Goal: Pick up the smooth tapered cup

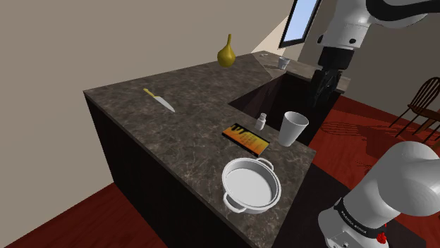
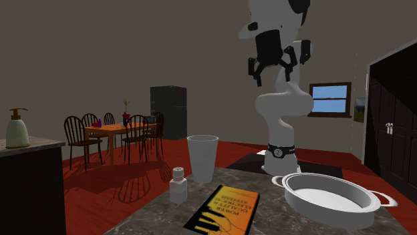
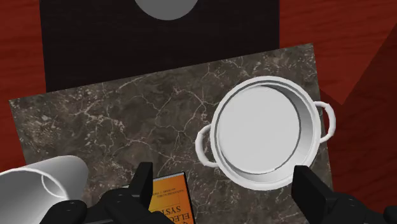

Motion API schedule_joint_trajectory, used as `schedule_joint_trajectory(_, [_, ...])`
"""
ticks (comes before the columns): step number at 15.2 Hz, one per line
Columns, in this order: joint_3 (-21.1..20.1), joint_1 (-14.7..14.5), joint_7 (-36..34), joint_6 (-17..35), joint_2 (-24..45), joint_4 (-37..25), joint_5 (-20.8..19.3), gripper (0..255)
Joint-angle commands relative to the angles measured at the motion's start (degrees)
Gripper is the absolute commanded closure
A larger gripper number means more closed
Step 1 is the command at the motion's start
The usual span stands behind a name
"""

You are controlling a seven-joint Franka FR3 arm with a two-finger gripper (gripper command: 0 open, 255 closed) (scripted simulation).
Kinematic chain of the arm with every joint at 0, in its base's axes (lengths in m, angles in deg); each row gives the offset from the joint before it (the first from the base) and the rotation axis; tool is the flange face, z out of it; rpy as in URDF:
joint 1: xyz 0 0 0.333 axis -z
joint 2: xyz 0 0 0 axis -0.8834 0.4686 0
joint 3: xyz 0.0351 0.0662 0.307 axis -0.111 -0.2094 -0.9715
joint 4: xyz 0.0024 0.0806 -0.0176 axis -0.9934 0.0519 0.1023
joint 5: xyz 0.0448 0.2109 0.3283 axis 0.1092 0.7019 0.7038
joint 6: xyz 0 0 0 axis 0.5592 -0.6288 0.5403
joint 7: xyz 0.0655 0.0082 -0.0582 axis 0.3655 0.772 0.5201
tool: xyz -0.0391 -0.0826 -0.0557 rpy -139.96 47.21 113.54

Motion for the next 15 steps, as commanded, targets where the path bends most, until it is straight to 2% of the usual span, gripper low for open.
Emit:
schedule_joint_trajectory(1, [0.00, 0.00, 0.00, 0.00, 0.00, 0.00, 0.00, 0])
schedule_joint_trajectory(8, [1.73, 2.95, 3.04, 14.30, 3.68, 7.89, -6.49, 0])
schedule_joint_trajectory(15, [4.03, 6.64, 4.68, 29.95, 11.63, 12.23, -13.19, 0])
